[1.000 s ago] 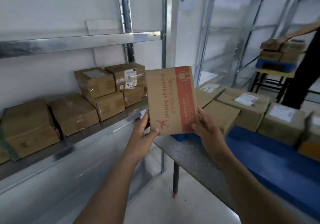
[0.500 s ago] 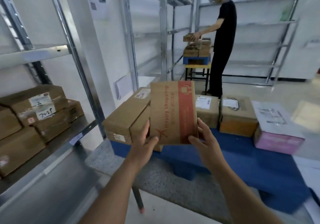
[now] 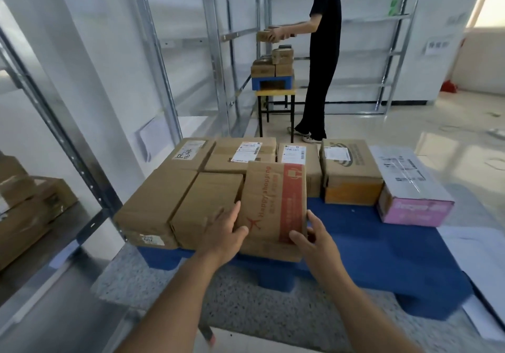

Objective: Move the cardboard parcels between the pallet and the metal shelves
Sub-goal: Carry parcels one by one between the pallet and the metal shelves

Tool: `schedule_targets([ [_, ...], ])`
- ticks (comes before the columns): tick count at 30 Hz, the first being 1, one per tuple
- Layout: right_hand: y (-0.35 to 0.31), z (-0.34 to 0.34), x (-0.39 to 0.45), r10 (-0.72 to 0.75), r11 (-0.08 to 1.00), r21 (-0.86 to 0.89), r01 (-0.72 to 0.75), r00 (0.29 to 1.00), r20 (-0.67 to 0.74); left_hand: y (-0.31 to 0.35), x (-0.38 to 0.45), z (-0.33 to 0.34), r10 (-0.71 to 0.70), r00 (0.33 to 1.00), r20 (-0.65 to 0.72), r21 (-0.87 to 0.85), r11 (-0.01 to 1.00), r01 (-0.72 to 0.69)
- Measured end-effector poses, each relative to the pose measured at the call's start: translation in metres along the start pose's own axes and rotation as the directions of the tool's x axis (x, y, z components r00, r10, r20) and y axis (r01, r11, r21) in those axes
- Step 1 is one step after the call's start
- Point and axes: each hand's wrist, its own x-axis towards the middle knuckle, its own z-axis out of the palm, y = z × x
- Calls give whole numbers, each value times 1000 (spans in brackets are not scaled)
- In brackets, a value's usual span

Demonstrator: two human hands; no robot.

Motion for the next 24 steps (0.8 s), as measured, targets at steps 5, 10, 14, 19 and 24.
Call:
schedule_targets([
  [5,13,11,13,80,995,-51,-80,997,-5,-16,20,8,5,998,56,147,989,-13],
  [10,19,25,25,112,981,-155,-113,994,-16,-26,30,17,5,1000,29,345,939,-15],
  [14,19,32,32,95,970,-218,-105,994,-59,-30,34,15,9,999,33,395,919,-22],
  [19,14,35,43,76,962,-253,-101,991,-108,-34,36,8,48,997,60,434,898,-69],
  [24,12,37,49,43,950,-303,-75,993,-113,-34,38,8,64,997,49,431,899,-78],
])
